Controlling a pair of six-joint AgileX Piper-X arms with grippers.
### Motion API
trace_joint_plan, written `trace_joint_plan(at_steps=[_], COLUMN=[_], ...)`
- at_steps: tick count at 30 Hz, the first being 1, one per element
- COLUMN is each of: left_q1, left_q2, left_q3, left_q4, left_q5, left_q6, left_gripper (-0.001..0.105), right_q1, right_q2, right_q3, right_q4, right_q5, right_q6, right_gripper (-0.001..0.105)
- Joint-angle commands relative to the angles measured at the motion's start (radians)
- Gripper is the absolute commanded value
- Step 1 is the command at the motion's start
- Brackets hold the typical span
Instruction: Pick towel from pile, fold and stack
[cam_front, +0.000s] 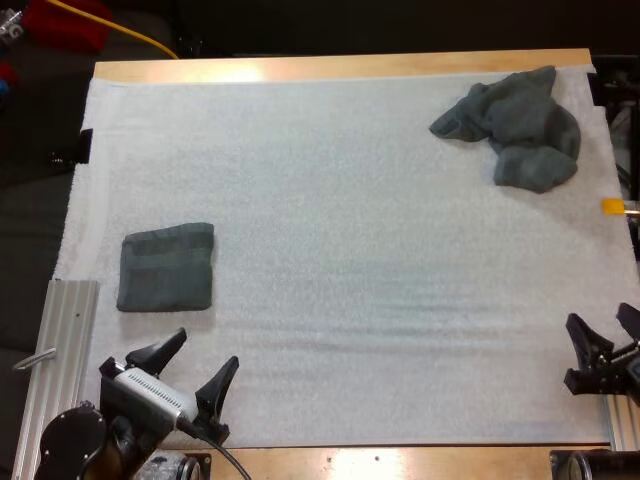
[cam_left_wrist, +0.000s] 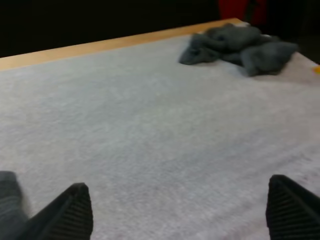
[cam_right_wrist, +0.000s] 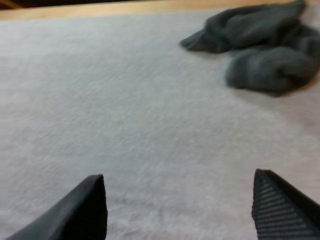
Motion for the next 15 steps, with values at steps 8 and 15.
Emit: trace_joint_plan(at_steps=[8, 15], left_q1=[-0.085, -0.116], left_q2=[0.126, 0.257], left_q3=[-0.078, -0.144], left_q4=[-0.052, -0.131], left_q5=[0.011, 0.023], left_q6=[0.044, 0.050], left_gripper=[0.069, 0.069], right_q1=[-0.001, -0.001], right_q2=[0.104, 0.169], right_q3=[-0.033, -0.035], right_q4=[-0.001, -0.012], right_q5=[-0.094, -0.069], right_q6=[0.004, 0.033], right_gripper=[0.061, 0.061])
